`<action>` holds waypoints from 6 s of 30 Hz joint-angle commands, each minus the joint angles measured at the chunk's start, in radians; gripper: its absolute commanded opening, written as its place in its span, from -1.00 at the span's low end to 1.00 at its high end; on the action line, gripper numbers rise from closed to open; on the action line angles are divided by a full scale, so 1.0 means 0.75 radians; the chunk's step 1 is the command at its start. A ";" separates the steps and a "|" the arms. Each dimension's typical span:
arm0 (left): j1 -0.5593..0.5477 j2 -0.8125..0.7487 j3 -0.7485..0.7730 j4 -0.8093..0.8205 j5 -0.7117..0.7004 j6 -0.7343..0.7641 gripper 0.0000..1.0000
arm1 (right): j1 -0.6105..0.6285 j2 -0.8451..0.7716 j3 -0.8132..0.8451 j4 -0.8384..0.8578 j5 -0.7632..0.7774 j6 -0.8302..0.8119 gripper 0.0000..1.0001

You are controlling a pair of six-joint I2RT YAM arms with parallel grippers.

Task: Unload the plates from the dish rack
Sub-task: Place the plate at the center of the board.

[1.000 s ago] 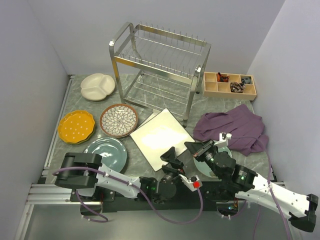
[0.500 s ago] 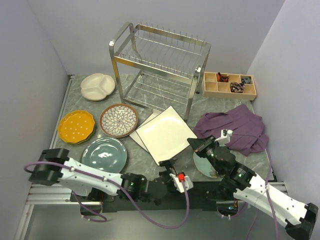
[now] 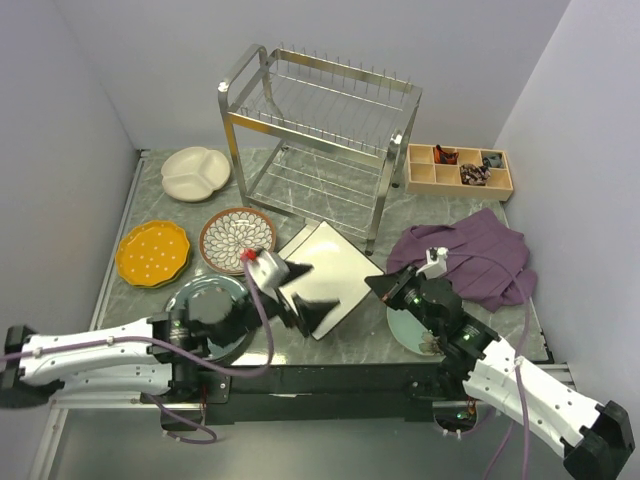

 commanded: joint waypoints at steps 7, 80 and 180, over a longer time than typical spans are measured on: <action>0.493 -0.077 -0.045 0.076 0.132 -0.218 0.99 | -0.107 0.221 0.111 0.581 -0.199 0.031 -1.00; 0.627 -0.396 -0.348 0.213 -0.162 -0.184 0.99 | -0.383 0.818 -0.061 1.248 -0.411 0.168 -1.00; 0.602 -0.416 -0.348 0.211 -0.185 -0.178 0.99 | -0.451 1.039 0.264 0.261 -0.246 -0.020 0.13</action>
